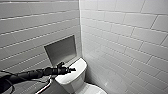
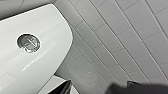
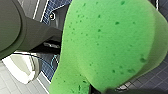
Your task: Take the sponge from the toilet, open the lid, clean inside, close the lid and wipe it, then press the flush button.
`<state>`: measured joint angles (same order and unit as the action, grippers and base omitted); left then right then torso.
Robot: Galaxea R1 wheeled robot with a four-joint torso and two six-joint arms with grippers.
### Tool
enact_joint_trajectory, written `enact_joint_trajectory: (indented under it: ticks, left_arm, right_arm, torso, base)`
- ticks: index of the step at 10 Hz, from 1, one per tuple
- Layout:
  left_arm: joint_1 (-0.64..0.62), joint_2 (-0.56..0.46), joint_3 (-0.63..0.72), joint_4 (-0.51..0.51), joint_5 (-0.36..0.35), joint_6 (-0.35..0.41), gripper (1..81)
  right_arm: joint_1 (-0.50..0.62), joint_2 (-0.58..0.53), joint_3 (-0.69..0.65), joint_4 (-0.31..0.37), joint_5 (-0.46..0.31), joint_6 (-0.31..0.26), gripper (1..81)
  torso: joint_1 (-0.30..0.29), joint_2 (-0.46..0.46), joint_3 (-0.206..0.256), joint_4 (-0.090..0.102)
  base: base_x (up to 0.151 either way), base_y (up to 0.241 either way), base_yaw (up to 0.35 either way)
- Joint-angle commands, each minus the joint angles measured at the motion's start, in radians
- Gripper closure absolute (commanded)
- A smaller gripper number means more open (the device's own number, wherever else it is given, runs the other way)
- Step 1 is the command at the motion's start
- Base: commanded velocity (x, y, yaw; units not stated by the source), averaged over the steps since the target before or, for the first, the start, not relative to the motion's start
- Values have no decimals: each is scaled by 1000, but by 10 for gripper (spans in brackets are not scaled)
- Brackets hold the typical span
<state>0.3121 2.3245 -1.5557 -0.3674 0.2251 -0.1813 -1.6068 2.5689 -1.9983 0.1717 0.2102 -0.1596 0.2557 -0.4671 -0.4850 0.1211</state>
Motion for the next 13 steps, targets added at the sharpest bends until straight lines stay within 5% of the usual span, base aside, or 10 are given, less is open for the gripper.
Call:
enact_joint_trajectory:
  ticks: [1, 3, 4, 6, 8, 10, 13]
  left_arm:
    - [-184, 7, -40, -30, 30, -4, 10]
    - [-227, 39, -96, -35, 78, -6, 10]
    - [-265, 53, -116, -30, 126, -6, 10]
    - [-325, 96, -195, -25, 238, -6, 10]
    - [-359, 129, -236, -18, 260, -6, 10]
    - [-379, 198, -345, 2, 355, -6, 10]
    - [-402, 253, -444, 36, 371, -6, 10]
  right_arm:
    - [9, -27, 30, 9, -66, 0, 811]
    - [7, -27, 30, 9, -64, 0, 811]
    - [7, -27, 30, 9, -64, 0, 811]
    - [7, -25, 30, 9, -64, 0, 811]
    - [7, -25, 30, 9, -64, 0, 811]
    - [7, -27, 30, 9, -64, 0, 811]
    - [7, -27, 32, 9, -64, 2, 811]
  torso:
    - [0, 0, -71, 0]
    - [0, 0, -107, 0]
    - [0, 1, -75, 0]
    - [1, 2, -100, 0]
    - [2, 2, -99, 0]
    - [2, 2, -100, 0]
    - [2, 3, -141, 0]
  base:
    - [0, 0, 0]
    - [0, 0, 0]
    - [0, 0, 0]
    - [0, 0, 0]
    - [0, 0, 0]
    - [0, 0, 0]
    - [0, 0, 0]
